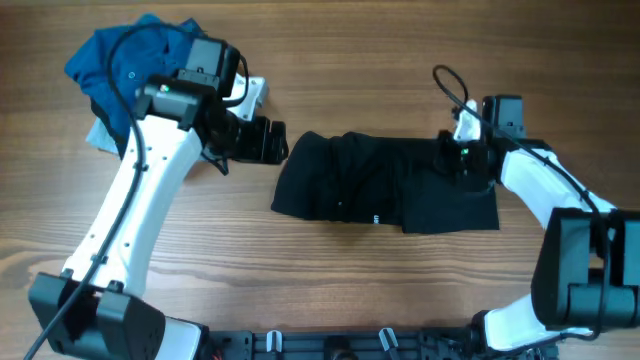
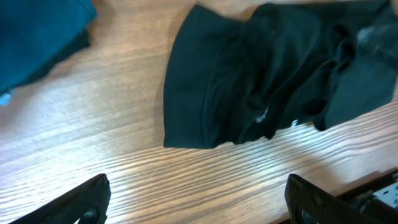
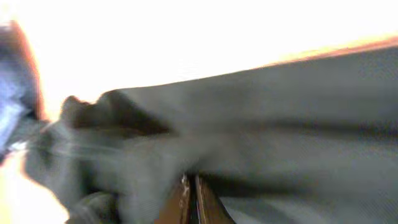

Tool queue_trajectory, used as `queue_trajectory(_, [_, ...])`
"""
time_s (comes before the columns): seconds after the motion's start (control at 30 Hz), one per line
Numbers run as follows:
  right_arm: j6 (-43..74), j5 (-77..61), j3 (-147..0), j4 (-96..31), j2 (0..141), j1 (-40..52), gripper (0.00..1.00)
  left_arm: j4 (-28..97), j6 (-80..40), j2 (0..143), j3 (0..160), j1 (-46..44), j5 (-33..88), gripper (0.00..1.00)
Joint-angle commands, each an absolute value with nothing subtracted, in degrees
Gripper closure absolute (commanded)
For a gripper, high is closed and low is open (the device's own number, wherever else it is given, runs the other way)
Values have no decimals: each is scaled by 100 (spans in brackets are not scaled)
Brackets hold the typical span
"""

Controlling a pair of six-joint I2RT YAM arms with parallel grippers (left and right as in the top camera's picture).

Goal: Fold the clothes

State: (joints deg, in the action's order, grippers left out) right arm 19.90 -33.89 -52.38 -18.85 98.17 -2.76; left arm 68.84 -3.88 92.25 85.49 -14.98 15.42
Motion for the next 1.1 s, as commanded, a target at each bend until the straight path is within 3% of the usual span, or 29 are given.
queue_trajectory(0.0, [2272, -4508, -5253, -1345, 9841, -248, 96, 6482, -843, 9196, 7913, -1479, 1719, 7])
queue_trajectory(0.27, [1103, -3728, -5500, -2206, 8678, -692, 96, 4635, -1835, 9255, 6394, -1476, 2045, 1])
queue_trajectory(0.37, [1024, -3350, -5540, -2626, 7966, -696, 94, 3835, -2453, 9509, 5857, -1479, 2377, 1])
queue_trajectory(0.43, [1028, -3111, -5540, -2790, 7546, -696, 88, 3520, -2665, 9780, 5712, -1479, 2641, 2])
queue_trajectory(0.63, [1055, -2862, -5540, -2818, 7028, -696, 87, 2799, -3201, 10680, 5699, -1852, 3214, 6])
queue_trajectory(0.7, [1052, -2860, -5540, -2816, 7039, -696, 86, 2521, -3269, 10853, 5699, -2075, 3323, 11])
queue_trajectory(0.9, [1048, -2818, -5540, -2816, 7039, -696, 86, 1728, -3262, 10916, 5699, -2556, 3712, 38])
queue_trajectory(0.97, [1048, -2816, -5540, -2818, 7039, -696, 86, 1577, -3258, 10916, 5699, -2637, 3809, 41])
queue_trajectory(1.07, [1046, -2818, -5540, -2821, 7039, -696, 86, 1358, -3059, 10916, 5699, -2670, 4228, 36])
